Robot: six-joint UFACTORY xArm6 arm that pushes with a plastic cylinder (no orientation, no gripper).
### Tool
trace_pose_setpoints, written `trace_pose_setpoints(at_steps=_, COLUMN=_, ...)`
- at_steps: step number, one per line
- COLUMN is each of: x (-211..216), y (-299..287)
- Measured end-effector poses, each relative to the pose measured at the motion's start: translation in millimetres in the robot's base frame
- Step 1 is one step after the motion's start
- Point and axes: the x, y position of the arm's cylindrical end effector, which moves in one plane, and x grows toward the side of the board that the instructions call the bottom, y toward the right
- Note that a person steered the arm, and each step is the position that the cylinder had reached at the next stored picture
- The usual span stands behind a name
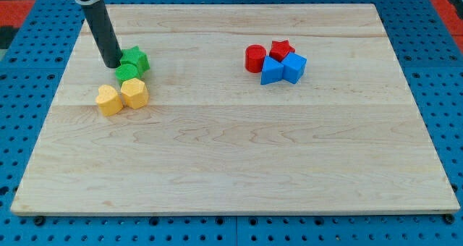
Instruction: Push the green star slightly right side of the board
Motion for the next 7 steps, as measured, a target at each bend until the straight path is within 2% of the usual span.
trace_pose_setpoints(at_steps=2, x=-14.5, y=1.7)
trace_pose_setpoints(at_steps=7, x=-2.5, y=-0.9)
